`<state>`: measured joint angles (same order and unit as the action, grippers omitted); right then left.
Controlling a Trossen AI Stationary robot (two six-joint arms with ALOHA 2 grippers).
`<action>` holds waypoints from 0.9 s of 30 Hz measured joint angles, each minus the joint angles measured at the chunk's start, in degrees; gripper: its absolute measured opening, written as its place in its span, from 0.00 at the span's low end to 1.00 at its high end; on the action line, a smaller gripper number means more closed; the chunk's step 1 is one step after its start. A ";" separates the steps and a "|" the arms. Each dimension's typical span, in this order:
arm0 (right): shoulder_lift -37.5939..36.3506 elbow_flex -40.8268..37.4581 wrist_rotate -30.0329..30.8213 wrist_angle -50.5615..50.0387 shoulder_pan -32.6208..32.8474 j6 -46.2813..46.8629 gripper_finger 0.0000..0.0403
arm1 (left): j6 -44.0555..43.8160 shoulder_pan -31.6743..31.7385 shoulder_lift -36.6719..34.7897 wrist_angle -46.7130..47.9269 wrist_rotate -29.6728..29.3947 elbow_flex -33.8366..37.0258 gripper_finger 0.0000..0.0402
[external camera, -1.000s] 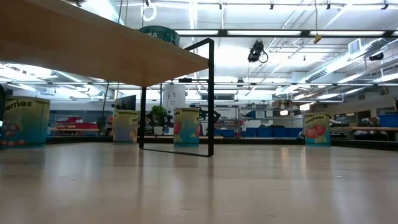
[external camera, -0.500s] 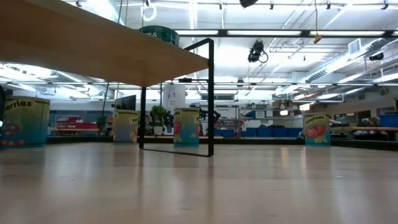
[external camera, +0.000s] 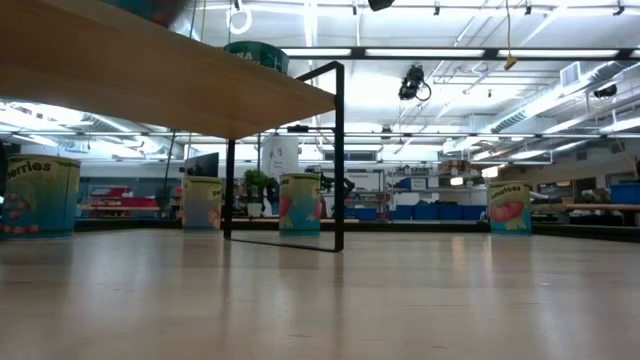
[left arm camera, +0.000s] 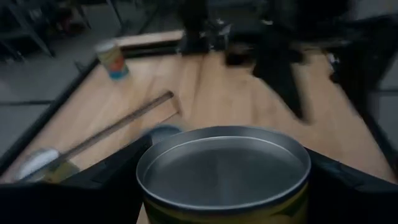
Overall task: Pick and place cans onto a shelf
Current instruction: Put the right canned cherries on the shelf
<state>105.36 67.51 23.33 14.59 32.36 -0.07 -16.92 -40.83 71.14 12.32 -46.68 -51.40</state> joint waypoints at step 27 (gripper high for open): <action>1.44 0.00 -0.07 3.20 -5.74 1.37 0.69 | 24.96 11.16 -40.13 -40.99 23.59 39.27 0.79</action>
<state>106.80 67.51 23.26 17.79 26.62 1.30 8.03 -29.67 31.01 -28.67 -23.09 -12.13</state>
